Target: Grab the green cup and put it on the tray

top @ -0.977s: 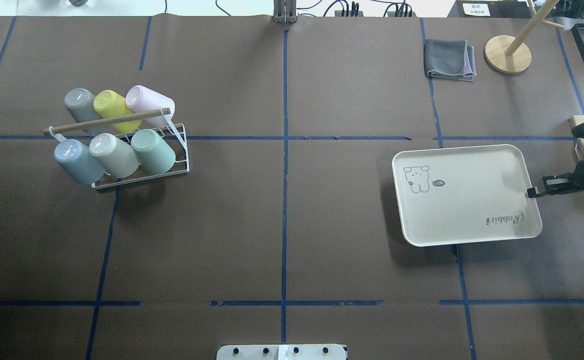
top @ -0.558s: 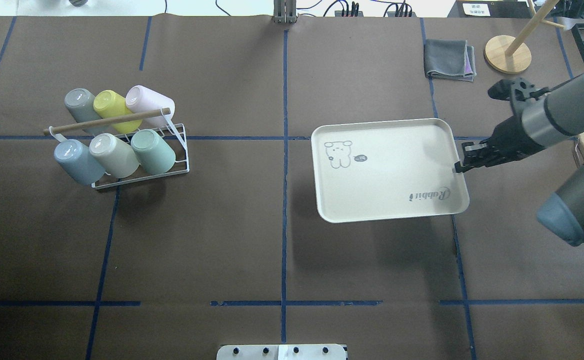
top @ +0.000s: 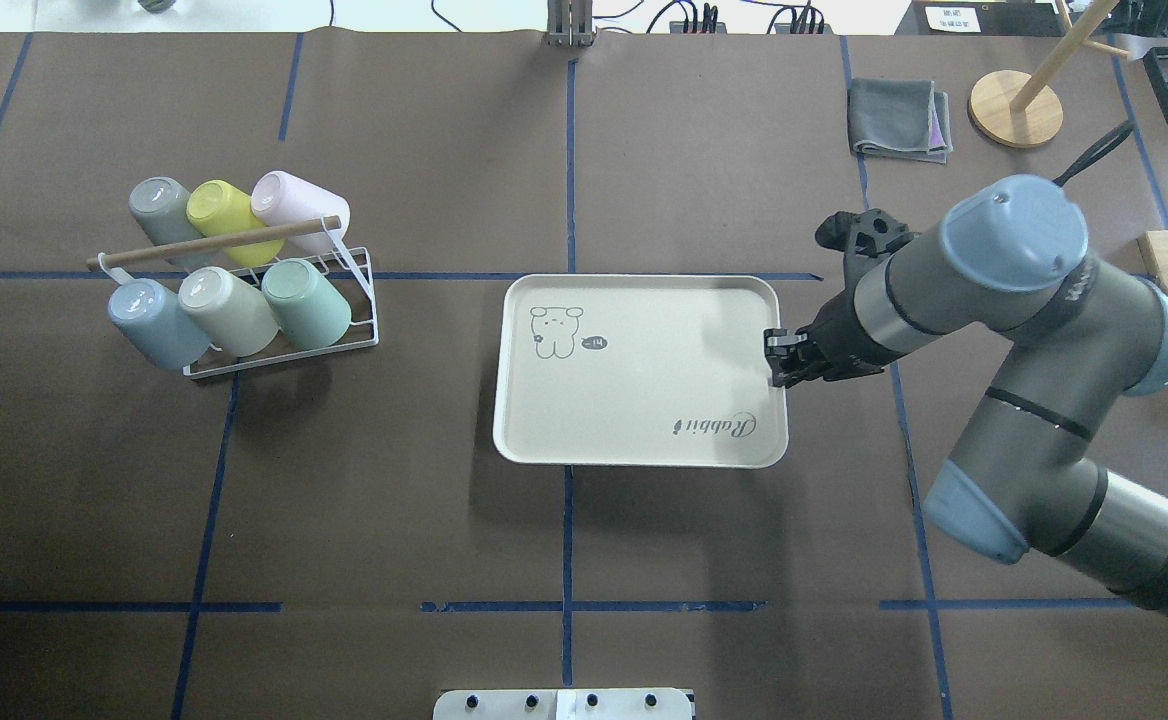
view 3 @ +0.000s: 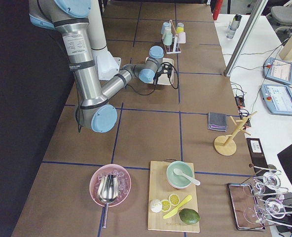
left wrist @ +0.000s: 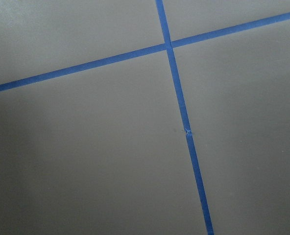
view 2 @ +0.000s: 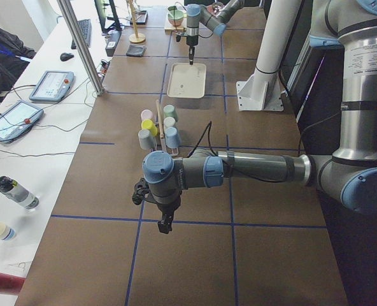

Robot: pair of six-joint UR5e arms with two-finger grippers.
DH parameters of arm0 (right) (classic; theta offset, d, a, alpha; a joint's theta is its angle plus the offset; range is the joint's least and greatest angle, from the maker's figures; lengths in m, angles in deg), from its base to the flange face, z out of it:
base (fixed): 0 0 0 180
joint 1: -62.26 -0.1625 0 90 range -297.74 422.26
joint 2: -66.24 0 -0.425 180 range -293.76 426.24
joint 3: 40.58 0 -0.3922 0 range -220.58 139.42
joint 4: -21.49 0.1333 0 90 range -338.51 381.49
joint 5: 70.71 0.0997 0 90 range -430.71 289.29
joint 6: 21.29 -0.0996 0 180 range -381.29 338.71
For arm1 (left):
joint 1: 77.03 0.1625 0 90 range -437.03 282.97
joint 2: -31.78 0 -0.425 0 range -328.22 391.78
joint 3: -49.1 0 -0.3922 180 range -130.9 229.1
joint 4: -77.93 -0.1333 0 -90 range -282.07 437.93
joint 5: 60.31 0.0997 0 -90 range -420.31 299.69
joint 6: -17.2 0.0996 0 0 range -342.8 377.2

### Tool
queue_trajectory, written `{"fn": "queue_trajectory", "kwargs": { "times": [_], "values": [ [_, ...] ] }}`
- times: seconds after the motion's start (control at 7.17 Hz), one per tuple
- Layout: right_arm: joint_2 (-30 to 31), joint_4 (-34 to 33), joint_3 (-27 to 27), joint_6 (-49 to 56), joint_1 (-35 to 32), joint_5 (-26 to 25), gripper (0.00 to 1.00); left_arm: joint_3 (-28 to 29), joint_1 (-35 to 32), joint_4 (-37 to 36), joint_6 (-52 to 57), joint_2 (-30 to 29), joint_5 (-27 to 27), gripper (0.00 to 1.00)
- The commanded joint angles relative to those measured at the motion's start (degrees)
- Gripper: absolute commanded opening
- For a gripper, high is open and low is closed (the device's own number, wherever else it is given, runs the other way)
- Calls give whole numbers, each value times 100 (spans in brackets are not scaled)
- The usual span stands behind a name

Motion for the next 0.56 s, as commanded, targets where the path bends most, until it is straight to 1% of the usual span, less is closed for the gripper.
{"fn": "queue_trajectory", "kwargs": {
  "times": [0.0, 0.42],
  "values": [
    [-286, 33, -295, -234, 359, -382, 0, 0, 0, 0, 0, 0, 0, 100],
    [-375, 33, -331, -304, 509, -402, 0, 0, 0, 0, 0, 0, 0, 100]
  ]
}}
